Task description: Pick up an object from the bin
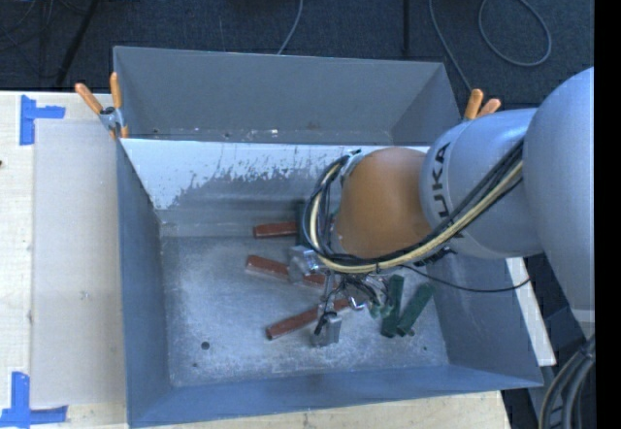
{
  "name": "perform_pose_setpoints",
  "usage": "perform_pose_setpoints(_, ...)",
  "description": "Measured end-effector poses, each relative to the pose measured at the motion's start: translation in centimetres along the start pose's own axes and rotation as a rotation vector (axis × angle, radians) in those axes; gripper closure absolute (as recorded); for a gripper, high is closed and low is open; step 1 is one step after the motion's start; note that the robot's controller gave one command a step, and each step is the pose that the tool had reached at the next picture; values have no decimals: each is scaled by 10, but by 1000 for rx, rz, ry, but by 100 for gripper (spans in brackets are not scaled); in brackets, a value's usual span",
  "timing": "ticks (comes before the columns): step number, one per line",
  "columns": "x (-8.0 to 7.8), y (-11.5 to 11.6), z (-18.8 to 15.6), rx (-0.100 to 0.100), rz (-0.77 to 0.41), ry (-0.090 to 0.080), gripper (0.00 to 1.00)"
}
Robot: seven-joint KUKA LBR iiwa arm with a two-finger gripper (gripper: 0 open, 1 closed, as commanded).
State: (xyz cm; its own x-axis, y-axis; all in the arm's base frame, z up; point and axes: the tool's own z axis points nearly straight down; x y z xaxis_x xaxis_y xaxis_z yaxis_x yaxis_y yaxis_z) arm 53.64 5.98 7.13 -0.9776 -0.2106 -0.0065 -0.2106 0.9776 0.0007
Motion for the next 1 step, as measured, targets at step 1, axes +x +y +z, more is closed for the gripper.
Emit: perform_pose_setpoints(1, 0, 0, -1, -1, 2, -1, 100)
